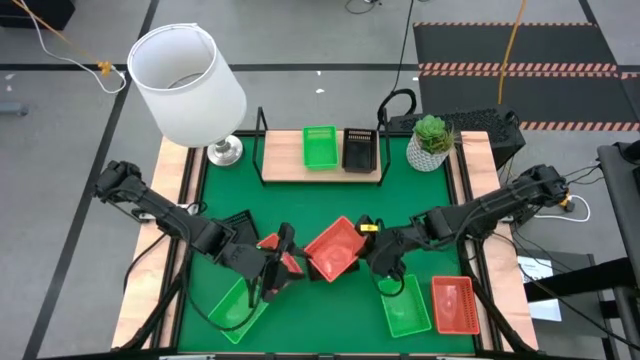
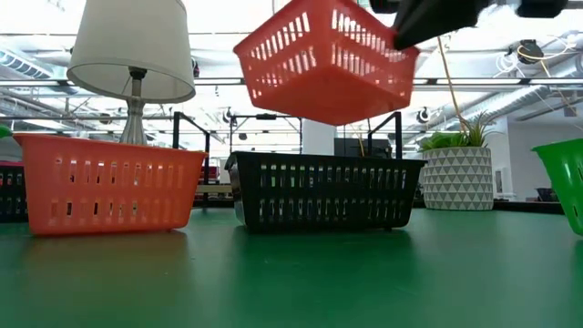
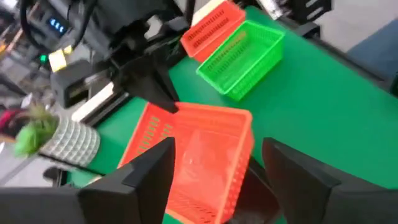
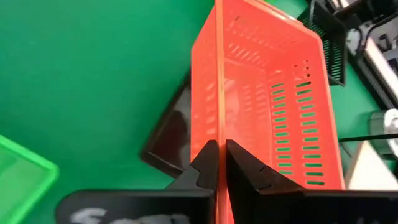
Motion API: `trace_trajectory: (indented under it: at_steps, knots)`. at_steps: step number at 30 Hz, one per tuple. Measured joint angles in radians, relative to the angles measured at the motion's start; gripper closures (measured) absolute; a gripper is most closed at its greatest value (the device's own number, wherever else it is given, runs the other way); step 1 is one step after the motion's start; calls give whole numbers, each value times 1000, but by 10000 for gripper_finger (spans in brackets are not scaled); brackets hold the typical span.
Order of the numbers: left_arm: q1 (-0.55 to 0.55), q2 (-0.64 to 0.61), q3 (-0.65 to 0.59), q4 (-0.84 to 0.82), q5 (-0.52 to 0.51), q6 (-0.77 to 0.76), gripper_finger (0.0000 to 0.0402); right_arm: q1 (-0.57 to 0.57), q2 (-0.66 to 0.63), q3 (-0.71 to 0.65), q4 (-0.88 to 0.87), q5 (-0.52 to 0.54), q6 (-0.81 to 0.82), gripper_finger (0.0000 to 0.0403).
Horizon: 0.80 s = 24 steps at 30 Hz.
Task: Stack baskets on shelf by color
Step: Put the middle orange bin on the shelf
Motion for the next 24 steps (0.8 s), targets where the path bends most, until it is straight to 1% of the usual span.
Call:
trace_trajectory:
  at_steps: [5, 9, 17, 22, 24]
  knots:
    - [28, 29, -1, -42, 10, -48, 196, -24, 0, 0, 30, 0, -38, 395]
    - [45, 63, -3, -77, 19, -62, 211, -31, 0, 0, 35, 0, -45, 395]
    - [72, 122, -1, -74, 19, -35, 215, -31, 0, 0, 70, 0, -50, 394]
    - [69, 135, -1, -82, 22, 12, 216, -31, 0, 0, 79, 0, -50, 394]
    - [70, 135, -1, -82, 23, 24, 223, -31, 0, 0, 79, 0, -50, 394]
